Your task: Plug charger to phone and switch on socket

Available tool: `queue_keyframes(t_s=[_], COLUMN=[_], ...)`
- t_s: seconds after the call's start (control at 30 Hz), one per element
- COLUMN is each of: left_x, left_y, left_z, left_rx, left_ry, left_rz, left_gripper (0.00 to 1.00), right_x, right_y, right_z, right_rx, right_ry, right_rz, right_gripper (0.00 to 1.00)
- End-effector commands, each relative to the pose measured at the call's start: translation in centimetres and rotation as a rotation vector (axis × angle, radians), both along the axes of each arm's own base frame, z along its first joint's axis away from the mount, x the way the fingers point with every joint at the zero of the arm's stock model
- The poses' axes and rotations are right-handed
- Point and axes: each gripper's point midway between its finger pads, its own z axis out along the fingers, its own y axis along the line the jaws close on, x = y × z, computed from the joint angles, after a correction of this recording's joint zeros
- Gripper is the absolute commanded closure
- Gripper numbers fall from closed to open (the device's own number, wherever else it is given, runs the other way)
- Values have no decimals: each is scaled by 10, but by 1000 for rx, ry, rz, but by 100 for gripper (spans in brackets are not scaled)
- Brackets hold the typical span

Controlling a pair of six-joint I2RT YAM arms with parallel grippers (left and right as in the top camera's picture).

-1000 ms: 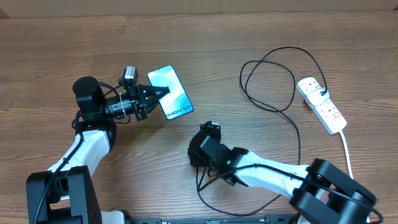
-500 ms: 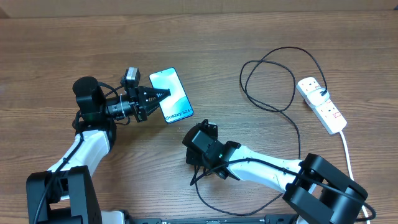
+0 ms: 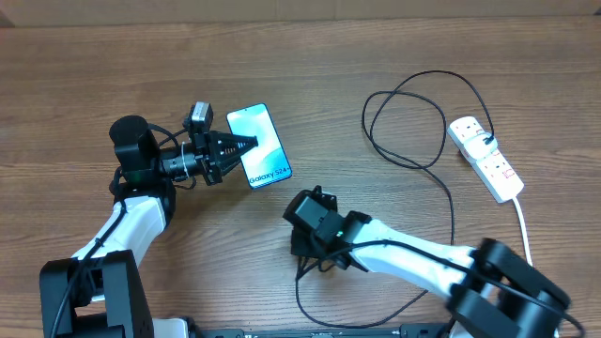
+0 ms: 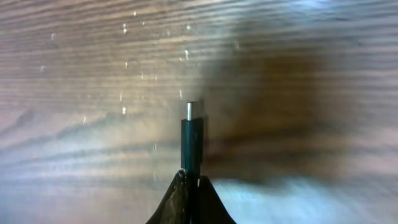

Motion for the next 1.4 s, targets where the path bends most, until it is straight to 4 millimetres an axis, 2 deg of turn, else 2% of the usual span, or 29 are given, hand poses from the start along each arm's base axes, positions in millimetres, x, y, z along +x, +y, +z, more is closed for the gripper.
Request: queue_keyframes(t_s=[0.0,0.13,0.2,0.33,0.53,0.7,0.8,0.87,0.93,1.03,1.13,1.17,1.23,1.37], left_x=[-3,-4,-4,-9,-15,-15,-15,-15,-15,-14,-13,-12,-10,-8], left_y=[1,0,0,-1,-1,-1,-1,-1,-1,-1,-1,-1,-1,-1], left_z=[10,11,11,15,25,28,29,29,29,29,29,28,28,28], left_rx=[-4,0,0,-4,5,10,10,10,10,10,12,13,15,16], left_ry=[-63,-93,-94,-131,-236,-261,-263,-263,-263,-263,-263,-263,-263,-262], left_rz=[-46,-54,-55,-88,-130,-130,-131,-131,-131,-129,-118,-113,-102,-94], left_gripper=[96,96,96,96,96,96,96,96,96,96,96,96,96,96], right_x=[-6,-32,-43,-57,-75,-75,-73,-62,-45,-19,0,5,13,16], right_y=[6,30,35,36,41,45,44,35,17,-25,-70,-79,-86,-76], right_z=[49,104,129,160,175,179,177,163,141,112,98,97,95,81], right_rx=[131,345,426,526,632,669,649,549,396,138,-85,-131,-184,-181], right_ry=[-28,-87,-117,-134,-108,-138,-190,-231,-256,-266,-306,-326,-361,-331], right_rz=[83,364,446,500,574,606,650,623,536,326,148,118,91,109], right_gripper=[96,96,96,96,96,96,96,96,96,96,96,91,83,73])
